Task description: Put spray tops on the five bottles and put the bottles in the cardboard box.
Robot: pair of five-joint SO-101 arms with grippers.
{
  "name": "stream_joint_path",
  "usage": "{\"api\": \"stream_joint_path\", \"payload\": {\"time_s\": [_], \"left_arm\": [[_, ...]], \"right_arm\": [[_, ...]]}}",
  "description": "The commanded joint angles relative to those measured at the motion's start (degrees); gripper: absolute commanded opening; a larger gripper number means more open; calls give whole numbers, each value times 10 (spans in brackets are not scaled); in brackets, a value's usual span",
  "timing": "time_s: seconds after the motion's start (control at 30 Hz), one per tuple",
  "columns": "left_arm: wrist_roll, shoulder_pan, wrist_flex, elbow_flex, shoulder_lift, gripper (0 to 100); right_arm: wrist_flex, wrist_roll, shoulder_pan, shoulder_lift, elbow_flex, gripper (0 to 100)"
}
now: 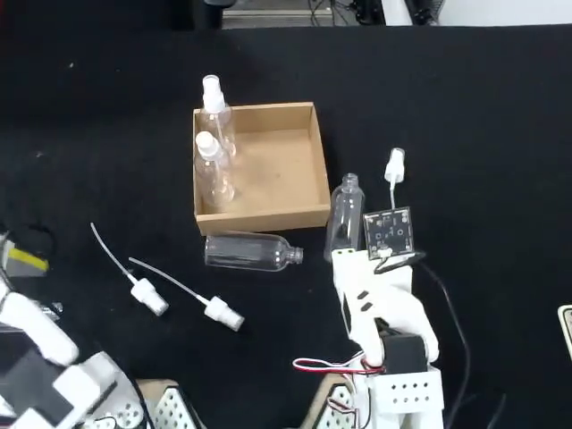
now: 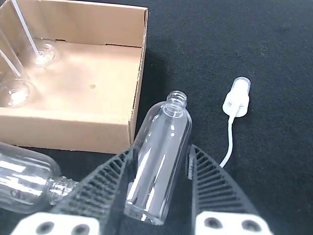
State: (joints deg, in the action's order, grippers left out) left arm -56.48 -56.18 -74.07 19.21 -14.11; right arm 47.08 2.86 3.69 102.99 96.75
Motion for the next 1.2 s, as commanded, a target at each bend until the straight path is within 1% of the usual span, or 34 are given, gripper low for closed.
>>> {"api": "stream_joint_path", "payload": {"time_s": [0.0, 0.1, 0.23, 0.33, 0.4, 0.6, 0.7, 0.77, 0.87, 0.93, 1.07, 1.17], "left_arm": [[-66, -24, -34, -103, 39, 356], [-89, -41, -33, -143, 88, 356], [-96, -51, -47, -173, 149, 356], [-153, -64, -75, -189, 164, 356], [-183, -72, -78, -189, 165, 356], [-201, -72, -76, -181, 179, 356], [-235, -69, -73, -167, 196, 356], [-236, -69, -42, -157, 212, 356], [-236, -76, 32, -137, 231, 356], [-240, -84, 65, -121, 236, 356], [-243, -89, 105, -95, 242, 356], [-244, -90, 114, -89, 242, 356]], "right_arm": [[-3, 2, -8, 53, -4, 145], [-3, 2, -8, 54, -4, 145], [-3, 2, -8, 55, -4, 145], [-3, 2, -8, 55, -4, 145], [-3, 2, -8, 55, -4, 145], [-3, 2, -8, 54, -4, 145], [-3, 2, -9, 53, -4, 145], [-3, 2, -9, 52, -4, 145], [-3, 2, -10, 52, -4, 145], [-3, 2, -10, 52, -4, 145], [-3, 2, -10, 52, -4, 145], [-3, 2, -10, 52, -4, 145]]}}
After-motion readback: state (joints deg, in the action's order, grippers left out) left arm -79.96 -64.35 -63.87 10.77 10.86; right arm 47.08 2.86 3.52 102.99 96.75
